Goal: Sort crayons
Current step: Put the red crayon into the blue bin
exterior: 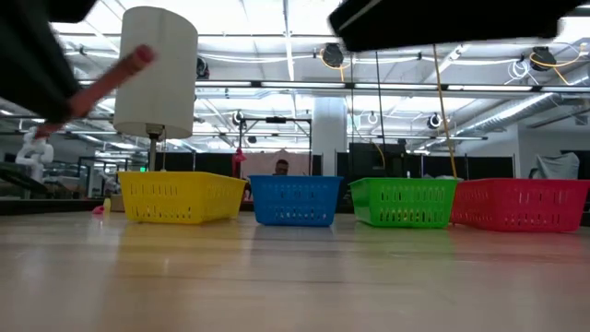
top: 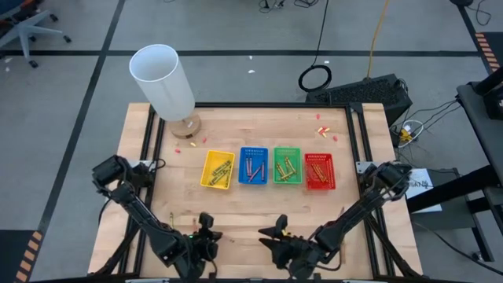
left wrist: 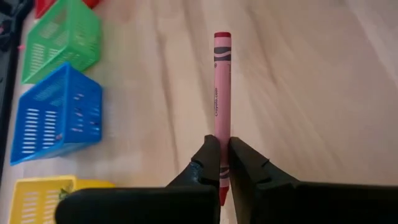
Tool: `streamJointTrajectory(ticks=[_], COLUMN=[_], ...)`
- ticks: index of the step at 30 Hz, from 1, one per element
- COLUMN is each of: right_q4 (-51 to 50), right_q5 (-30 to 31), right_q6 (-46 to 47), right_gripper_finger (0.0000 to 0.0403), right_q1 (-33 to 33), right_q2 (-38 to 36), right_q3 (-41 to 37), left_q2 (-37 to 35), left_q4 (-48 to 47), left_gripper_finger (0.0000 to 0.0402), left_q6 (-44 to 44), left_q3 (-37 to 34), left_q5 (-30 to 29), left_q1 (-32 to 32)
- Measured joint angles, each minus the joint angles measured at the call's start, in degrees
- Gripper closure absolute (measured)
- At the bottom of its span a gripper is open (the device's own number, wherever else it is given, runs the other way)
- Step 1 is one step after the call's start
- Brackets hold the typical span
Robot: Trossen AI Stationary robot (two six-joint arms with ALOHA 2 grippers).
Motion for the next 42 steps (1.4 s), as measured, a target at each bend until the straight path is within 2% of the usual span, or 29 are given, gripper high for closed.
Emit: streamJointTrajectory(ticks=[3,6,11,17,22,29,40,42], right_q4=[6.1,10.2,11.7,11.3,11.0,10.4,10.2,10.2], right_q5=[0.9,-1.1,-1.8,-6.7,-7.8,-12.2,-12.4,-14.3], right_q6=[-5.9,-8.2,-6.7,-3.4,-2.2,-1.0,0.0,0.1], right_gripper_finger=[0.0243,0.0228,0.0205,0.0201,0.0210,0.0230,0.0303,0.0319], right_q1=[-0.8,-2.0,-4.1,-6.2,-7.4,-7.7,-7.9,-8.2], right_q2=[2.2,3.2,4.0,3.9,4.2,4.2,4.2,4.2], right_q3=[0.0,0.0,0.0,0.0,0.0,0.0,0.0,0.0], left_q2=[0.0,0.0,0.0,0.0,-0.1,-0.1,-0.1,-0.1], left_q4=[0.5,1.1,1.6,7.1,14.0,15.3,15.5,15.5], left_gripper_finger=[0.0391,0.0391,0.0391,0.0391,0.0391,0.0391,0.0391,0.0391], left_q6=[0.2,0.3,0.3,3.3,8.5,8.8,8.8,8.8], left_q3=[0.0,0.0,0.0,0.0,0.0,0.1,0.1,0.1], left_q5=[-0.5,-0.6,-0.5,2.7,7.1,9.6,10.5,10.4], left_q1=[1.5,2.9,5.7,8.8,10.4,12.1,12.2,12.2])
